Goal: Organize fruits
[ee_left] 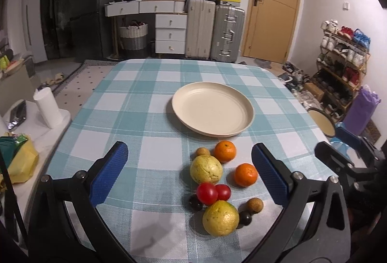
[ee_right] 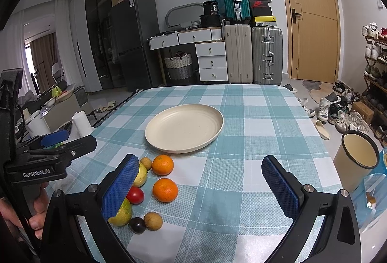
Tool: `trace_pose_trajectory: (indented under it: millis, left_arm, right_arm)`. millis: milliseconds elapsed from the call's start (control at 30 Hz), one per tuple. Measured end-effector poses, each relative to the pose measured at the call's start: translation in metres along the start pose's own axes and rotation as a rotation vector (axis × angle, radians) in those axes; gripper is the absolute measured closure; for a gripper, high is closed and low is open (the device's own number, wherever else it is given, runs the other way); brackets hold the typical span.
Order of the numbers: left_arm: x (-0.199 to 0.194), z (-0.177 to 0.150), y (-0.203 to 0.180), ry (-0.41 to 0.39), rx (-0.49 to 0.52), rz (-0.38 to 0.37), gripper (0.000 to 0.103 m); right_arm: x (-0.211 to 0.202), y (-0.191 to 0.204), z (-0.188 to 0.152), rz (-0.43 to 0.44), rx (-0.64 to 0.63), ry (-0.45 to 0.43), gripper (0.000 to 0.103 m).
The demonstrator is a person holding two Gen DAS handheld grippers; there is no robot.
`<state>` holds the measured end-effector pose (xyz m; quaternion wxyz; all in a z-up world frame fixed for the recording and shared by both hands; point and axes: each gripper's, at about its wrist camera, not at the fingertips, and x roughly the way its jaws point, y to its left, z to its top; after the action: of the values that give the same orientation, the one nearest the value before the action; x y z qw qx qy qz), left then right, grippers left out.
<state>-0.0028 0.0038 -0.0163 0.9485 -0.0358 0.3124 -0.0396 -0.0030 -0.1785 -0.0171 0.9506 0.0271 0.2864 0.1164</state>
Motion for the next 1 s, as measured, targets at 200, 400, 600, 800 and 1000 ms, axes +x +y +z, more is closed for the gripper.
trace_pose_trajectory:
  millis: [200,400,600,800,1000]
  left_arm:
    - [0.001,-0.010,0.007,0.028,-0.013,-0.085,0.001]
    - [0.009,-0.025,0.013,0.085,-0.018,-0.133,0.001]
    - [0.013,-0.036,0.013,0.119,-0.020,-0.156,0.001]
    - [0.024,-0.046,0.016,0.169,-0.036,-0.178,0.001]
    - [0.036,-0.058,0.016,0.211,-0.047,-0.195,0.002]
  right_arm:
    - [0.002,0.002,-0.003,0.005,0.012,0.003,0.000]
    - [0.006,-0.001,-0.004,0.006,0.013,0.006,0.000]
    - [0.009,-0.002,-0.008,0.009,0.020,0.016,0.000]
    - [0.010,-0.003,-0.010,0.010,0.024,0.023,0.000]
    - [0.012,-0.003,-0.012,0.010,0.024,0.033,0.000]
